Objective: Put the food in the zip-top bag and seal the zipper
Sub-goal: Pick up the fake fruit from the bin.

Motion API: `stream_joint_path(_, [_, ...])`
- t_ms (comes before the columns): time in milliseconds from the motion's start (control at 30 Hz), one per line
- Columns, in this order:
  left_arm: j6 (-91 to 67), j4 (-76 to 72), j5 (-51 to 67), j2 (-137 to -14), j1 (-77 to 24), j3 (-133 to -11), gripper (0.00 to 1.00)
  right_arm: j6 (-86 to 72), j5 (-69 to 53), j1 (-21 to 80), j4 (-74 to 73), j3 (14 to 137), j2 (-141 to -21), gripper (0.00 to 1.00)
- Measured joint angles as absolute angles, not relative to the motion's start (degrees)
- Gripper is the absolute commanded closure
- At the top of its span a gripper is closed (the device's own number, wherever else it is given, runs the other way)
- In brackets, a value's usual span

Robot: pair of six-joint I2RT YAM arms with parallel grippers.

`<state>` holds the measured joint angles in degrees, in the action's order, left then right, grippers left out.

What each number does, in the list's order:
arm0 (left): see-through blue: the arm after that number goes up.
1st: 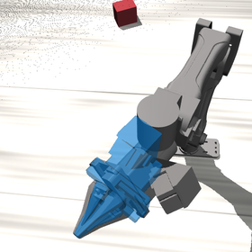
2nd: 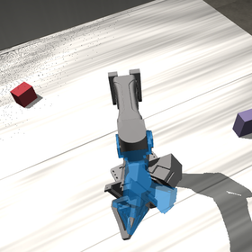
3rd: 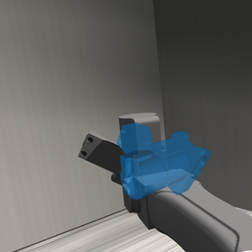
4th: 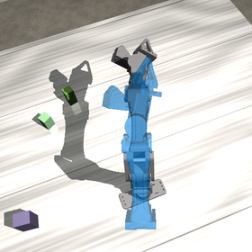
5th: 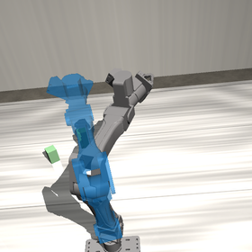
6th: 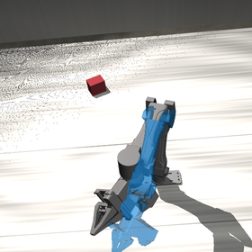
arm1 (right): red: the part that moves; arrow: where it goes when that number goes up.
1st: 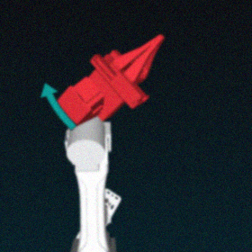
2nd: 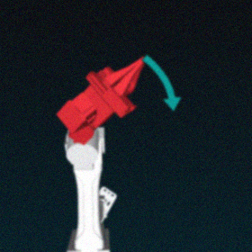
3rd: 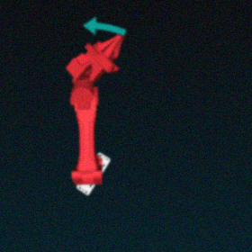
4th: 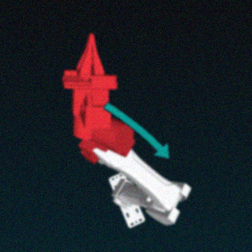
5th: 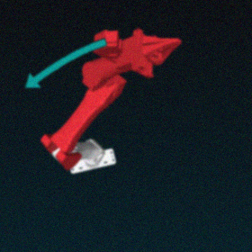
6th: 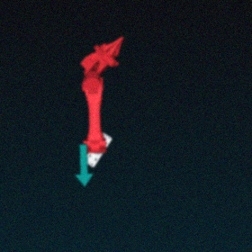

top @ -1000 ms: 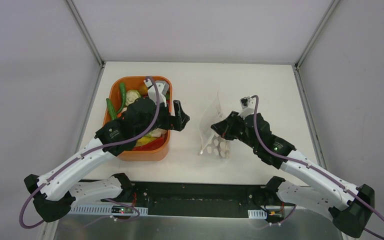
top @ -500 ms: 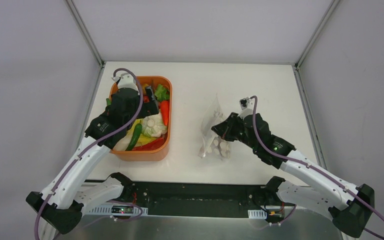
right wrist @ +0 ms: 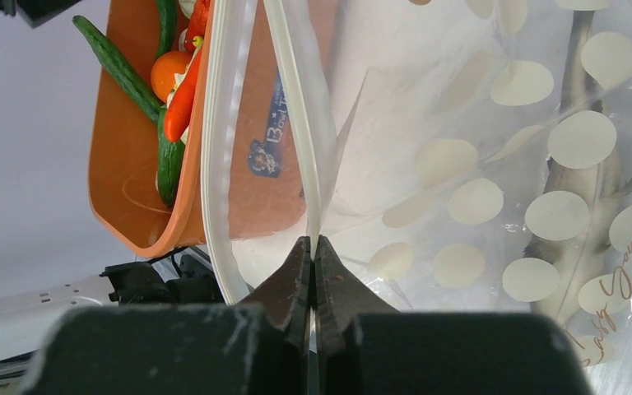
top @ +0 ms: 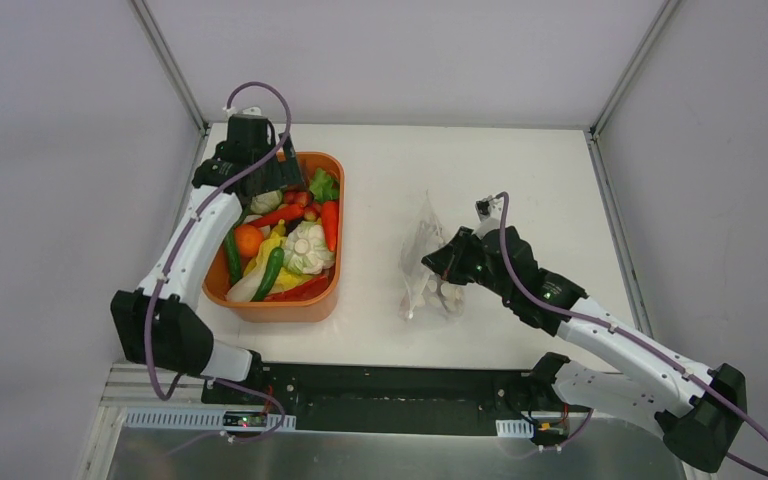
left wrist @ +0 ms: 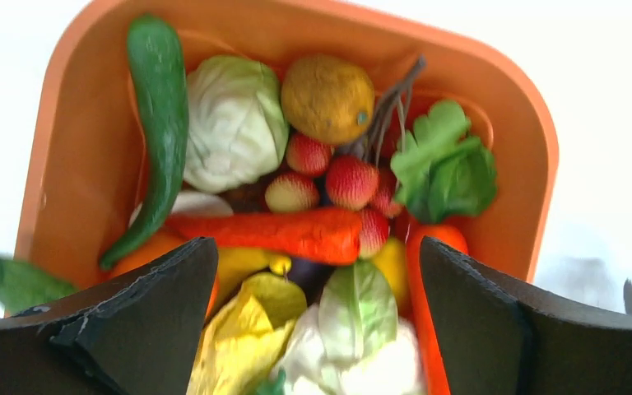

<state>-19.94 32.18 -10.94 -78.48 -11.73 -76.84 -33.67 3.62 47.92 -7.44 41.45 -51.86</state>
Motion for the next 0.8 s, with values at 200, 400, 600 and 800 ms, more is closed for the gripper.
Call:
stream_joint_path(200, [-19.9, 32.2, -8.0, -90.5, -8.6, -86.5, 0.11, -33.9, 3.6, 47.9, -7.5, 41.5, -52.2, 1.0])
stream_joint_path(400, [-20.0, 32.2, -6.2, -97.6, -8.5, -88.9, 0.14, -33.9, 3.6, 47.9, -7.5, 41.5, -52.2, 1.0])
stream_joint_path(600, [-20.2, 31.8, -6.2, -98.6, -8.5, -88.8, 0.2, -34.1, 3.6, 47.9, -7.5, 41.5, -52.2, 1.0])
stream_joint_path(800, [-20.4, 30.7, -6.2, -98.6, -8.0, -88.8, 0.27, -34.1, 3.6, 47.9, -7.6, 41.5, -52.2, 1.0])
